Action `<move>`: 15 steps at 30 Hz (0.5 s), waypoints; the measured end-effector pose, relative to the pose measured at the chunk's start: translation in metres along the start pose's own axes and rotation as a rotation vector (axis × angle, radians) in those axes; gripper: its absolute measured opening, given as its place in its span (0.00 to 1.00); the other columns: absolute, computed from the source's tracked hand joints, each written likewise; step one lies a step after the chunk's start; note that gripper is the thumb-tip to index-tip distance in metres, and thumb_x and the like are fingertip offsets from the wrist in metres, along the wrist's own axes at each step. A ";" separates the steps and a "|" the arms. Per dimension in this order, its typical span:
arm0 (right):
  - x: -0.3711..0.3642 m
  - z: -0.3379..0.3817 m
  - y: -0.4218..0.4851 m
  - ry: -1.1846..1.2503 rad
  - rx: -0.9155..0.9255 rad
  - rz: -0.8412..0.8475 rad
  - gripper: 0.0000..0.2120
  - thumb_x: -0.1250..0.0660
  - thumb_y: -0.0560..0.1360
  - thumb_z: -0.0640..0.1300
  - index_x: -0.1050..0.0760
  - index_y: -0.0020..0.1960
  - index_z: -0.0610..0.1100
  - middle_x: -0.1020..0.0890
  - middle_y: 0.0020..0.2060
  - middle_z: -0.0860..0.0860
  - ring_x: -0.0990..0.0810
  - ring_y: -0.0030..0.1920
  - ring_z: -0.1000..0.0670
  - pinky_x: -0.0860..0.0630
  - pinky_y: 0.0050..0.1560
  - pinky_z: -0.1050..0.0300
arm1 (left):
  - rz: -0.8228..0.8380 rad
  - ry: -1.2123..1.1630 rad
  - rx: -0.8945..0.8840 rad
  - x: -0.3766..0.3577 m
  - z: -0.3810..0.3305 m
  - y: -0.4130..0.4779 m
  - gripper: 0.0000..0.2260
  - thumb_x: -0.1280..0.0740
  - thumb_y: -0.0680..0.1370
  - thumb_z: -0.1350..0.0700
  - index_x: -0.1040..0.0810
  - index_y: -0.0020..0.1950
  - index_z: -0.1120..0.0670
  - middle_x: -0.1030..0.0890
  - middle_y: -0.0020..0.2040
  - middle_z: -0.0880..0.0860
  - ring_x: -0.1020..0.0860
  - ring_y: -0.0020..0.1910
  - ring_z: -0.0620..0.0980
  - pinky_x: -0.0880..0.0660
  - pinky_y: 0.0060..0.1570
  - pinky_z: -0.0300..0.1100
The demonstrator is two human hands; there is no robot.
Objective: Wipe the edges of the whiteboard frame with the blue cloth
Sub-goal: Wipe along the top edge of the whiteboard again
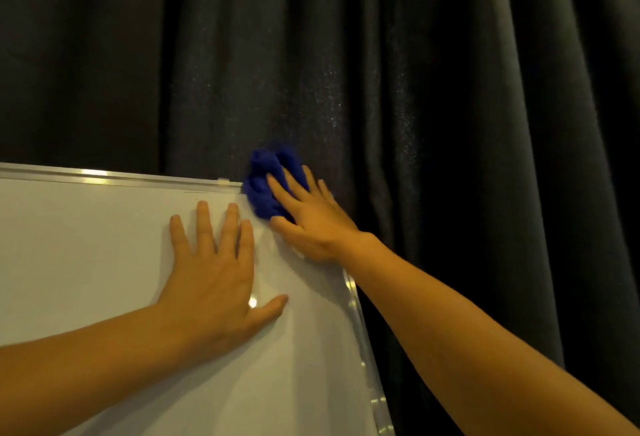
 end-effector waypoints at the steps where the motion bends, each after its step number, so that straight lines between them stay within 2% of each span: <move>1: 0.002 -0.017 -0.002 0.001 -0.038 -0.010 0.33 0.51 0.79 0.63 0.59 0.80 0.56 0.59 0.80 0.53 0.62 0.79 0.44 0.66 0.76 0.47 | -0.014 -0.008 -0.018 -0.002 -0.010 0.002 0.48 0.67 0.62 0.21 0.78 0.67 0.53 0.69 0.77 0.61 0.70 0.73 0.72 0.65 0.68 0.72; 4: 0.005 -0.060 -0.008 0.164 -0.339 0.009 0.33 0.50 0.81 0.61 0.62 0.80 0.54 0.60 0.80 0.50 0.59 0.79 0.42 0.62 0.78 0.46 | -0.012 -0.040 -0.057 -0.010 -0.034 0.003 0.46 0.65 0.63 0.21 0.81 0.65 0.50 0.72 0.76 0.61 0.74 0.71 0.71 0.70 0.66 0.72; 6: 0.000 -0.051 -0.005 0.281 -0.402 0.009 0.37 0.49 0.79 0.64 0.63 0.80 0.54 0.61 0.80 0.50 0.61 0.79 0.39 0.61 0.78 0.44 | -0.036 -0.072 -0.112 -0.010 -0.047 -0.002 0.47 0.63 0.64 0.21 0.77 0.69 0.50 0.68 0.78 0.61 0.72 0.72 0.71 0.69 0.65 0.74; 7: -0.003 -0.041 -0.005 0.261 -0.350 0.003 0.39 0.48 0.78 0.65 0.63 0.80 0.54 0.62 0.80 0.50 0.62 0.78 0.38 0.62 0.77 0.44 | -0.061 -0.081 -0.140 -0.007 -0.053 -0.005 0.48 0.60 0.65 0.22 0.71 0.73 0.51 0.63 0.79 0.63 0.67 0.74 0.73 0.65 0.65 0.76; 8: -0.006 -0.031 -0.009 0.214 -0.267 0.004 0.40 0.47 0.76 0.66 0.63 0.79 0.54 0.63 0.80 0.51 0.64 0.78 0.39 0.63 0.76 0.45 | -0.061 -0.072 -0.164 -0.003 -0.057 -0.008 0.49 0.55 0.66 0.23 0.59 0.78 0.53 0.54 0.79 0.66 0.59 0.75 0.75 0.57 0.65 0.79; 9: -0.007 -0.029 -0.015 0.161 -0.186 -0.002 0.41 0.46 0.75 0.67 0.63 0.79 0.55 0.62 0.80 0.52 0.65 0.78 0.39 0.64 0.75 0.47 | -0.049 -0.080 -0.177 0.000 -0.058 -0.011 0.49 0.50 0.67 0.24 0.45 0.78 0.56 0.44 0.77 0.68 0.49 0.74 0.77 0.49 0.63 0.81; 10: -0.005 -0.036 -0.022 0.130 -0.151 -0.014 0.41 0.45 0.76 0.66 0.63 0.79 0.55 0.62 0.80 0.52 0.64 0.78 0.40 0.63 0.75 0.48 | -0.082 -0.099 -0.183 0.004 -0.057 -0.013 0.48 0.46 0.67 0.25 0.36 0.75 0.59 0.37 0.74 0.70 0.43 0.72 0.78 0.44 0.61 0.81; 11: -0.003 -0.049 -0.027 0.141 -0.181 -0.024 0.40 0.44 0.77 0.64 0.62 0.80 0.54 0.60 0.80 0.51 0.61 0.79 0.40 0.61 0.76 0.48 | -0.093 -0.093 -0.185 0.006 -0.057 -0.013 0.48 0.46 0.67 0.25 0.35 0.74 0.60 0.37 0.74 0.70 0.43 0.72 0.78 0.44 0.61 0.81; 14: -0.002 -0.069 -0.039 0.500 -0.444 -0.065 0.37 0.41 0.80 0.58 0.57 0.81 0.53 0.47 0.80 0.46 0.45 0.78 0.39 0.45 0.77 0.45 | -0.142 -0.053 -0.168 0.001 -0.059 -0.013 0.49 0.55 0.68 0.22 0.54 0.77 0.54 0.54 0.79 0.65 0.59 0.75 0.74 0.59 0.66 0.78; 15: -0.006 -0.059 -0.043 0.595 -0.470 -0.082 0.37 0.40 0.79 0.59 0.57 0.80 0.55 0.46 0.80 0.46 0.42 0.77 0.40 0.43 0.76 0.46 | -0.178 -0.064 -0.163 -0.001 -0.060 -0.013 0.48 0.56 0.68 0.22 0.56 0.77 0.53 0.55 0.79 0.64 0.61 0.75 0.73 0.61 0.67 0.77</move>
Point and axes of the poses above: each hand's wrist, its own y-axis towards the middle knuckle, its own x-axis out of the back of the hand, z = x × y, the point moved 6 cm from there along y, towards the middle knuckle
